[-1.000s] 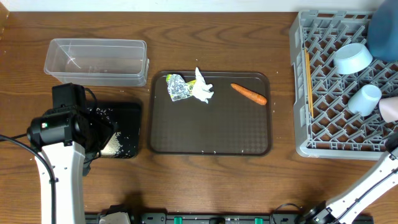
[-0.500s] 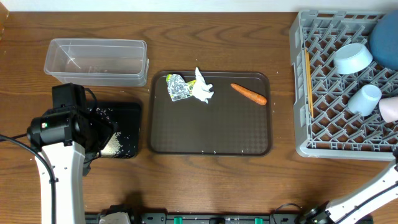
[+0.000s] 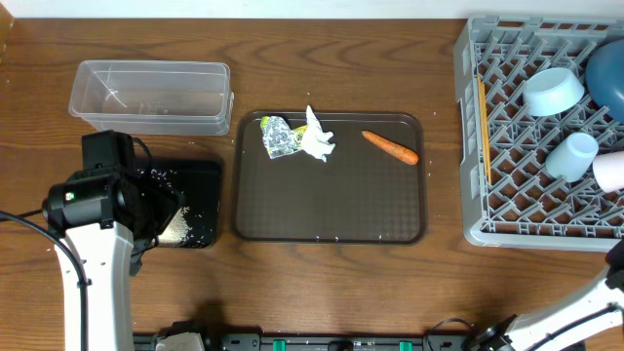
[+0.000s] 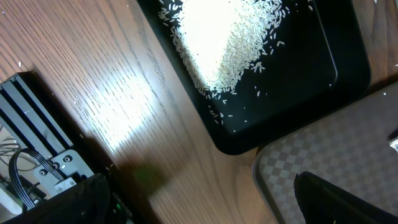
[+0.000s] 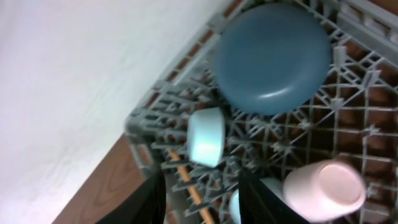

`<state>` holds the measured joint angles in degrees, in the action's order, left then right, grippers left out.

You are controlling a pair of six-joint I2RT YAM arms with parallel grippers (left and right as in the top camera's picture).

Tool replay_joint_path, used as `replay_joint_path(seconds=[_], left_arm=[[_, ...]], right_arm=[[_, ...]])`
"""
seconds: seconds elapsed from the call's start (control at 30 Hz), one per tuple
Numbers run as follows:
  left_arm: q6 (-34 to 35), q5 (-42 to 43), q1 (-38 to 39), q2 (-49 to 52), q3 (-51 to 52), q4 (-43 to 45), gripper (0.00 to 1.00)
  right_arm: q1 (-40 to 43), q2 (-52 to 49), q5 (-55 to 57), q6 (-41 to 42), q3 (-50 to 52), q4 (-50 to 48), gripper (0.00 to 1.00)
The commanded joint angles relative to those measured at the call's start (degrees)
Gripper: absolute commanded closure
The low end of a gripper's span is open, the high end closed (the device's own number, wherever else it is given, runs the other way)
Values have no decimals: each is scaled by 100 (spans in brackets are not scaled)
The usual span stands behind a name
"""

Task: Sort waste into correct bins and load items into the dishwasher rack
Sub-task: 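Release the bowl and raise the right gripper above the rack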

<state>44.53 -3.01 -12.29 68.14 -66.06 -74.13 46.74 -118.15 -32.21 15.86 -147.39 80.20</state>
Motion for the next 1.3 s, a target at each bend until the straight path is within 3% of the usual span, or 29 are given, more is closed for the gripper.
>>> replay_joint_path(seconds=[0.0,0.13,0.27,0.3,0.4,0.77,1.13,1.27], left_arm=[[-76,-66,-28,7,-92,-22,2],[-74,-66,-28,7,-92,-22,2],[-76,-66,-28,7,-92,-22,2],[-76,-66,-28,7,-92,-22,2],[-76,-66,-28,7,-92,-22,2],[-74,-66,-28,7,-92,-22,2],[-76,-66,-28,7,-92,-22,2],[-76,-66,-28,7,-92,-22,2]], right_arm=[[-396,737,26,129,-52,334,62],[-1067,1239,28,127,-52,1141,60],[-2015,1513,55,103,-48,1709,39],[-2288,1537,55,-79,-46,1709,1],[-3012,1550,101,-533,-44,1709,1],[-5241,1550,1071,-542,859,1707,1],[-6308,1547,1119,-520,1950,1012,1],[-6417,1534,1812,-278,2269,643,1]])
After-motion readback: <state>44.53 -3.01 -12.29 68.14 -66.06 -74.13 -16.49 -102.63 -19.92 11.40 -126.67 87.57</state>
